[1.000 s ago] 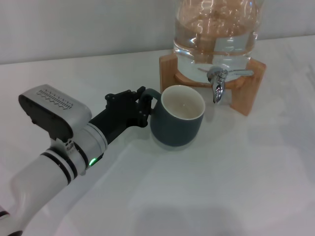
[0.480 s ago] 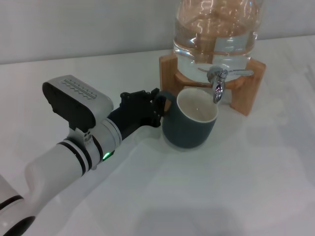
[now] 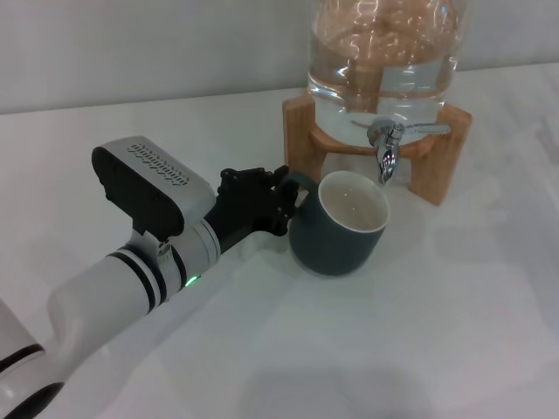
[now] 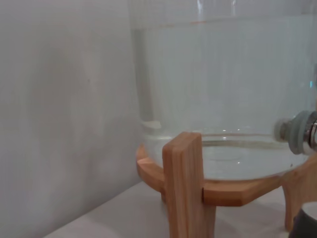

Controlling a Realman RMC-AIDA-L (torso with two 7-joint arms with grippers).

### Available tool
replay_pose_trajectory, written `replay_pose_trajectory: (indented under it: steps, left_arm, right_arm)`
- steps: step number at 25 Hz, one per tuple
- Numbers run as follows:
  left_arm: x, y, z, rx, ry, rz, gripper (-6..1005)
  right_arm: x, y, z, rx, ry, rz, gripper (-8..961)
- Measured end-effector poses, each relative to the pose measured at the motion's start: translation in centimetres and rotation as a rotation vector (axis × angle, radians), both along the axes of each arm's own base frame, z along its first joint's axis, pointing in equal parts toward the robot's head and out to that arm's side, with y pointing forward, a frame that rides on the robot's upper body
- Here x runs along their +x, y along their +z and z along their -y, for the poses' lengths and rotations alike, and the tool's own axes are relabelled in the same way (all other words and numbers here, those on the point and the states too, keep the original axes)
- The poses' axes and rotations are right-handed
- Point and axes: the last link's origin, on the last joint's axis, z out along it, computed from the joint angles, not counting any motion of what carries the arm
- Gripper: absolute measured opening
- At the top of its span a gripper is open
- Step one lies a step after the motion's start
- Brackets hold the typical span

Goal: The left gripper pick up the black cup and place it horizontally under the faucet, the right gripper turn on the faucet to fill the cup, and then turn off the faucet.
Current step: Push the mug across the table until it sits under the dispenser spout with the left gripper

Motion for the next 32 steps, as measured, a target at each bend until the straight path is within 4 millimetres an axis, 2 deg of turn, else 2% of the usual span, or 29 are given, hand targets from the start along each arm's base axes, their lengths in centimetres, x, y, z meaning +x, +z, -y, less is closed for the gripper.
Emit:
replay_pose_trajectory:
  steps: [13, 22, 32]
  left_arm:
    - [-0.72, -0.03, -0.1, 0.005, 0.0, -0.049, 129]
    - [0.08, -0.27, -0.07, 0.003, -0.076, -0.087, 117]
    - [-0.01, -0.3, -0.07, 0.002, -0.083, -0.097, 110]
  right_arm:
    - [-0.33, -0.36, 0.13, -0.006, 0.02, 0.0, 808]
    - [-0.62, -0.28, 0.2, 0.004, 0.041, 0.002, 808]
    - [-0.84, -0.38, 0.43, 0.003, 0.062, 0.007, 808]
